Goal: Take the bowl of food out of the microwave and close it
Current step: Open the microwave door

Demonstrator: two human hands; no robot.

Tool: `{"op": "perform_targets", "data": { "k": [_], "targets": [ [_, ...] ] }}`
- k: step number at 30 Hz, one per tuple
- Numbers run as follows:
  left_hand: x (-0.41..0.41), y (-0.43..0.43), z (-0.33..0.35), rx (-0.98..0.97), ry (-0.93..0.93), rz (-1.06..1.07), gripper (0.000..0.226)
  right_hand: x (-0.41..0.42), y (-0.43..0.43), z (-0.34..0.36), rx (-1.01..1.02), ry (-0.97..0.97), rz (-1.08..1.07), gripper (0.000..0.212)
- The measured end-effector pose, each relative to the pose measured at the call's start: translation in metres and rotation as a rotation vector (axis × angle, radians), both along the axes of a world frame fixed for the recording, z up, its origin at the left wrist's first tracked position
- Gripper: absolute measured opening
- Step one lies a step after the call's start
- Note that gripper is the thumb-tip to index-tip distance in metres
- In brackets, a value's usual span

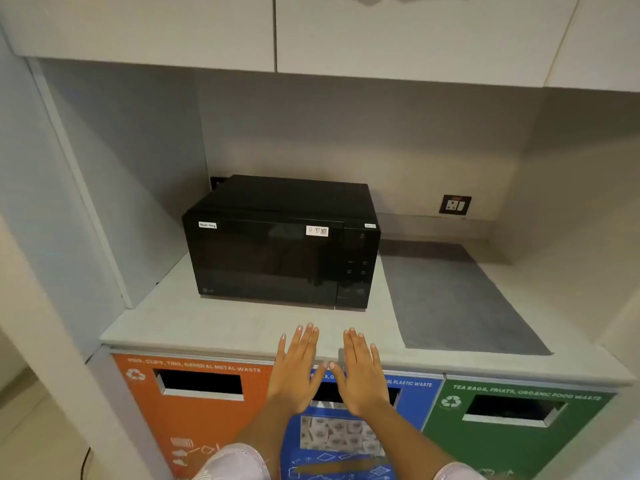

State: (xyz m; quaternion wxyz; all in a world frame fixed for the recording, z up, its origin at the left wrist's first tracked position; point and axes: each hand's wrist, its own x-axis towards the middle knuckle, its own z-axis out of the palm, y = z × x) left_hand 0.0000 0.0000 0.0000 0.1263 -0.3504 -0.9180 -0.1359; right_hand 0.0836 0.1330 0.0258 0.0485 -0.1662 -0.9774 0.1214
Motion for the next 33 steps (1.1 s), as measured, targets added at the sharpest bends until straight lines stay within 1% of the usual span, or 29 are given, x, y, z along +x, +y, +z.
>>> {"op": "perform_targets", "data": {
  "k": [1, 2, 3, 4, 5, 7, 8, 12, 15, 18, 20, 22, 29, 33],
  "targets": [
    [-0.001, 0.0, -0.001, 0.035, 0.009, -0.001, 0.07, -0.002, -0.001, -0.002, -0.017, 0.022, -0.008, 0.1],
    [-0.003, 0.0, -0.001, 0.036, -0.037, 0.008, 0.069, -0.003, -0.002, -0.003, -0.02, 0.044, -0.017, 0.1],
    [-0.004, 0.001, -0.002, 0.054, -0.02, 0.011, 0.069, -0.004, -0.003, -0.004, -0.012, 0.049, -0.021, 0.1],
    [-0.003, -0.001, 0.002, 0.022, -0.106, 0.013, 0.068, -0.005, -0.003, -0.003, -0.023, 0.049, -0.028, 0.1],
    [-0.006, 0.0, -0.001, 0.043, -0.082, -0.001, 0.067, -0.007, -0.003, -0.004, -0.022, 0.058, -0.029, 0.1],
    [-0.009, -0.002, 0.0, 0.036, -0.1, 0.002, 0.067, -0.009, -0.003, -0.004, -0.014, 0.041, -0.033, 0.1],
    [-0.009, -0.002, 0.002, 0.018, -0.141, -0.006, 0.067, -0.011, -0.004, -0.003, -0.012, 0.029, -0.031, 0.099],
    [-0.018, -0.003, 0.001, 0.044, -0.154, 0.007, 0.068, -0.023, -0.006, 0.001, -0.026, 0.036, -0.06, 0.099],
    [-0.027, -0.005, 0.002, 0.057, -0.124, 0.001, 0.065, -0.033, -0.01, 0.003, -0.068, 0.073, -0.08, 0.099],
    [-0.04, -0.009, 0.012, 0.07, -0.107, -0.002, 0.068, -0.047, -0.017, 0.008, -0.142, 0.108, -0.111, 0.094],
    [-0.048, -0.012, 0.022, 0.072, -0.121, -0.018, 0.078, -0.059, -0.02, 0.013, -0.206, 0.128, -0.133, 0.081],
    [-0.058, -0.013, 0.029, 0.118, -0.129, -0.029, 0.084, -0.072, -0.023, 0.019, -0.263, 0.163, -0.156, 0.072],
    [-0.09, 0.006, 0.059, 0.164, -0.071, -0.072, 0.08, -0.111, -0.009, 0.038, -0.477, 0.303, -0.227, 0.068],
    [-0.112, 0.03, 0.081, 0.192, -0.031, -0.099, 0.076, -0.13, 0.016, 0.042, -0.578, 0.329, -0.26, 0.067]
  ]
}}
